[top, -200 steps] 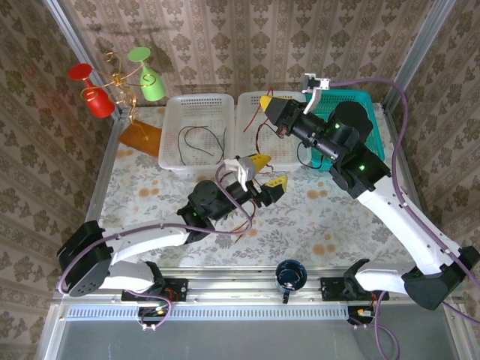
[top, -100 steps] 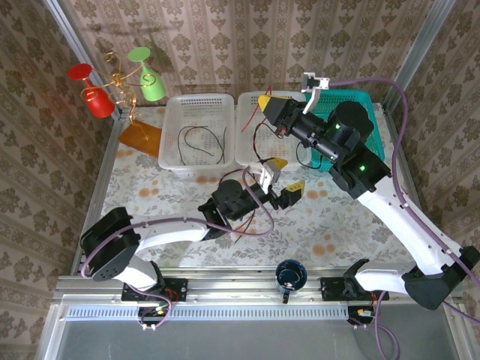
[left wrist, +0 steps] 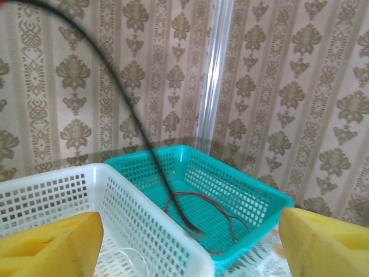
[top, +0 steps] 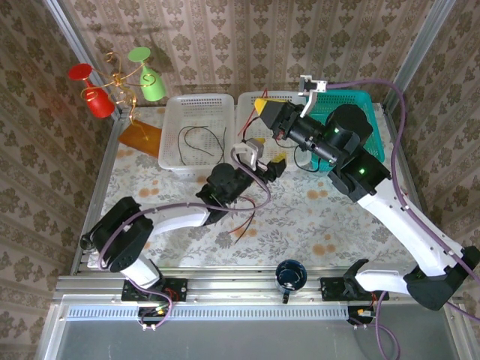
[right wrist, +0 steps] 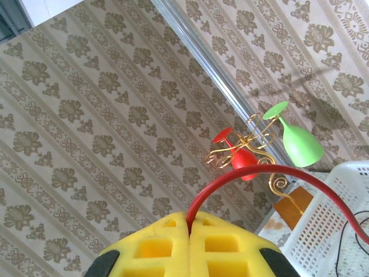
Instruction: Untangle the cables
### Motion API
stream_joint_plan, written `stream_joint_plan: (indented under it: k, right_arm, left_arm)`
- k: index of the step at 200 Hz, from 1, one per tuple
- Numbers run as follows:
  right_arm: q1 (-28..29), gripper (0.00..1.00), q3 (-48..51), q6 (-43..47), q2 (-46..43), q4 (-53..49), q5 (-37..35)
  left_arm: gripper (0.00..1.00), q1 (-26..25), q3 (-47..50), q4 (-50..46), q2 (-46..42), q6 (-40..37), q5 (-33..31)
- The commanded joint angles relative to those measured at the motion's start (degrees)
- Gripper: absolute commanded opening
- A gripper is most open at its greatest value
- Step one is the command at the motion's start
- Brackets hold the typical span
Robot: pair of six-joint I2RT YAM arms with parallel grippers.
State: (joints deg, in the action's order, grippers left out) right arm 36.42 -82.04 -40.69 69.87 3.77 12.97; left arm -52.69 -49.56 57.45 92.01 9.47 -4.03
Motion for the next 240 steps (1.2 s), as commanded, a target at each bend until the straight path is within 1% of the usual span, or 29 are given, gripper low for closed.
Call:
stream_joint_plan:
  k: [1,9,26,36,43,52,56,80,92,119,136,153,179,215,240]
  right_arm:
    - [1.05,0.00,-1.76,1.07,-2.17,2.48,-1.70]
    - [1.31,0.00,-1.89,1.37,-2.28,2.31,-1.65]
    - [1.46,0.00,-2.16,2.42,-2.50,1.00,-2.05]
    - [1.46,0.00,-2.23,3.19,-2.75,0.25,-2.52]
    - [1.46,0.00,-2.24,3.65,-2.96,-0.19,-2.82]
    - [1.46,0.00,-2.20,4.08,-3.14,-0.36,-3.15]
    - [1.46,0.00,-2.19,4.27,-3.30,-0.48,-3.34]
    - [1.31,0.00,-2.20,6.55,-4.07,-1.72,-5.20]
    - [1.19,0.00,-2.23,7.71,-4.42,-2.55,-6.10]
    - [0.50,0.00,-1.76,11.14,-5.51,-5.13,-10.11]
    - [-0.65,0.00,-1.09,12.62,-6.12,-6.49,-12.83]
    - [-2.70,0.00,0.18,12.92,-6.79,-7.26,-14.06]
    - [-6.99,0.00,3.70,10.56,-8.43,-7.41,-14.27]
    - [-12.03,0.00,8.11,7.31,-10.43,-8.34,-14.78]
    - [-14.65,0.00,10.85,4.97,-11.32,-7.99,-15.80]
  left_arm:
    - [0.80,3.09,-3.06,4.48,2.45,2.97,4.81]
    - [0.79,3.99,-4.20,4.60,3.12,3.67,7.02]
    - [0.76,4.92,-6.74,2.94,3.63,4.49,14.09]
    - [0.71,4.96,-7.78,0.86,3.54,4.71,16.82]
    - [0.65,4.88,-8.31,-0.41,3.29,4.98,18.25]
    - [0.55,4.75,-8.29,-1.80,2.85,5.20,18.81]
    - [0.48,4.61,-8.00,-2.24,2.54,5.09,18.61]
    - [0.00,3.92,-5.54,-4.55,-0.66,3.33,15.84]
    - [0.00,3.27,-4.75,-8.21,-3.16,1.74,13.47]
    - [0.00,2.02,-4.86,-20.11,-9.23,-4.31,13.35]
    - [0.00,1.96,-4.49,-26.16,-13.22,-5.53,14.10]
    - [0.00,1.96,-3.99,-32.68,-17.40,-6.00,14.94]
    - [0.00,3.52,-2.94,-43.94,-24.15,-6.90,18.79]
    - [0.00,7.70,-2.04,-59.85,-34.33,-8.49,18.87]
    - [0.00,10.47,-2.29,-67.54,-39.50,-8.86,21.52]
